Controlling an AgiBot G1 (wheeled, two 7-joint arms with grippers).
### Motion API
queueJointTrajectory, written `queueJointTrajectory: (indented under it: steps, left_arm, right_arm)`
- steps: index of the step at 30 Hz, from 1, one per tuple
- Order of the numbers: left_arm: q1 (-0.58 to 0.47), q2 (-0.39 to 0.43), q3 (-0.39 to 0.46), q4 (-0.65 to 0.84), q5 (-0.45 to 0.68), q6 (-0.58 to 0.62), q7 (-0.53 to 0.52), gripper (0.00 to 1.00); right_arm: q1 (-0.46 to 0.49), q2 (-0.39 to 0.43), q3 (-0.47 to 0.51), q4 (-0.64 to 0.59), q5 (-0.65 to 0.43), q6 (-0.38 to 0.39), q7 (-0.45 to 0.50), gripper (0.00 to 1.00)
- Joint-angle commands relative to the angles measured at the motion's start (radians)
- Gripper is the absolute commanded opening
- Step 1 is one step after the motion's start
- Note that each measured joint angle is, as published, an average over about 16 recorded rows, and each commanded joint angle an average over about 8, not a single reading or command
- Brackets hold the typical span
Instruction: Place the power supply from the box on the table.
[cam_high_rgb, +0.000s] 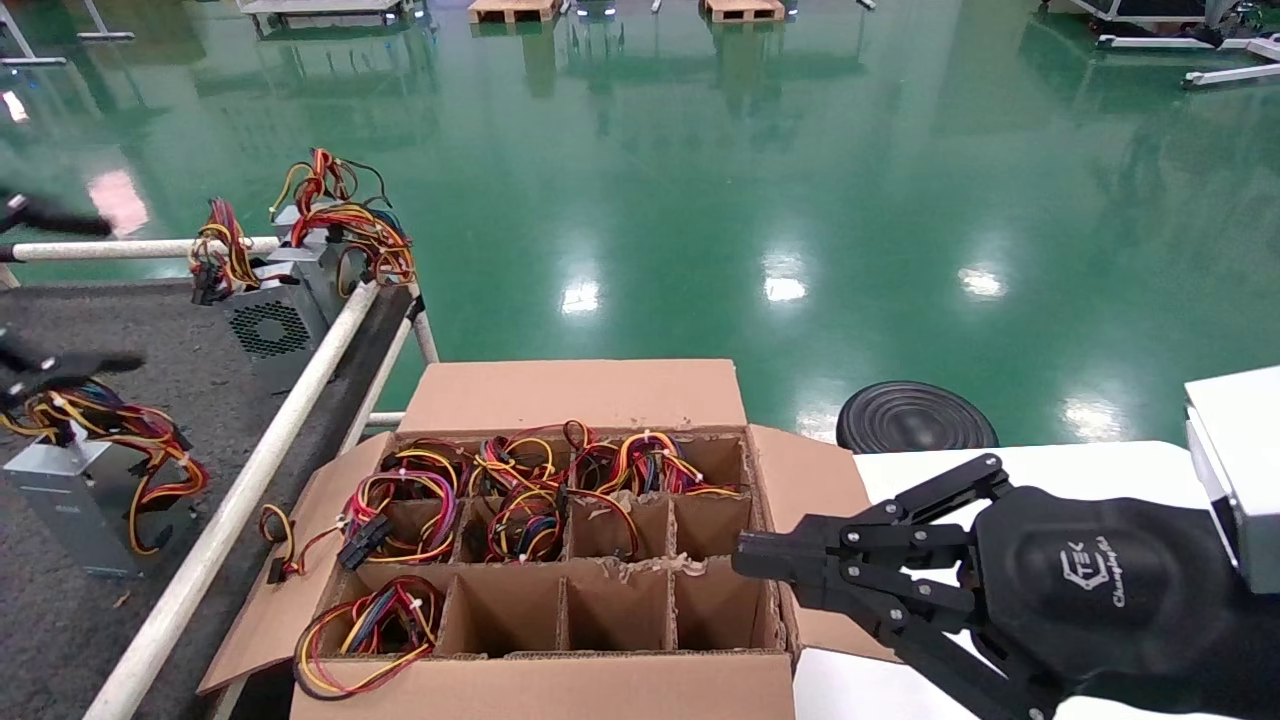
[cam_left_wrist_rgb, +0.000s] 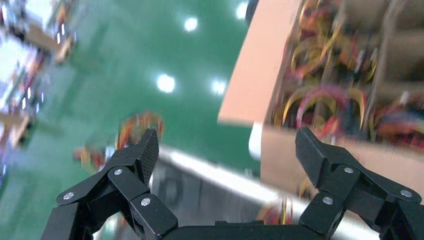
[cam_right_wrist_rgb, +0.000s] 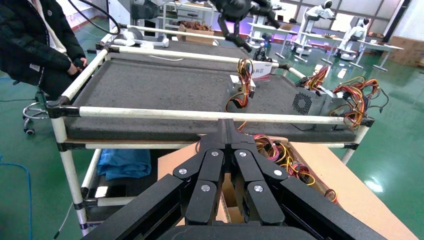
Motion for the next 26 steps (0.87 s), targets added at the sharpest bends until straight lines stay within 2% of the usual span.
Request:
queueJointTrajectory:
  steps: [1,3,9,11,26]
  left_arm:
    - [0.002,0.007,-0.001,-0.017,-0.047,0.015,-0.002,1.00]
    - [0.015,0.014,-0.010,-0.026,-0.092,0.031,-0.003,1.00]
    - [0.044,0.025,-0.031,-0.041,-0.170,0.060,-0.004,1.00]
    - [0.046,0.025,-0.033,-0.044,-0.171,0.058,-0.006,1.00]
    - [0.108,0.021,-0.082,-0.107,-0.146,0.028,-0.046,1.00]
  right_arm:
    - [0.000,0.000,0.000,0.000,0.000,0.000,0.000,0.01]
    - [0.000,0.000,0.000,0.000,0.000,0.000,0.000,0.10]
    - [0.000,0.000,0.000,0.000,0.000,0.000,0.000,0.82]
    - [0.000,0.000,0.000,0.000,0.000,0.000,0.000,0.98]
    - [0.000,0.000,0.000,0.000,0.000,0.000,0.000,1.00]
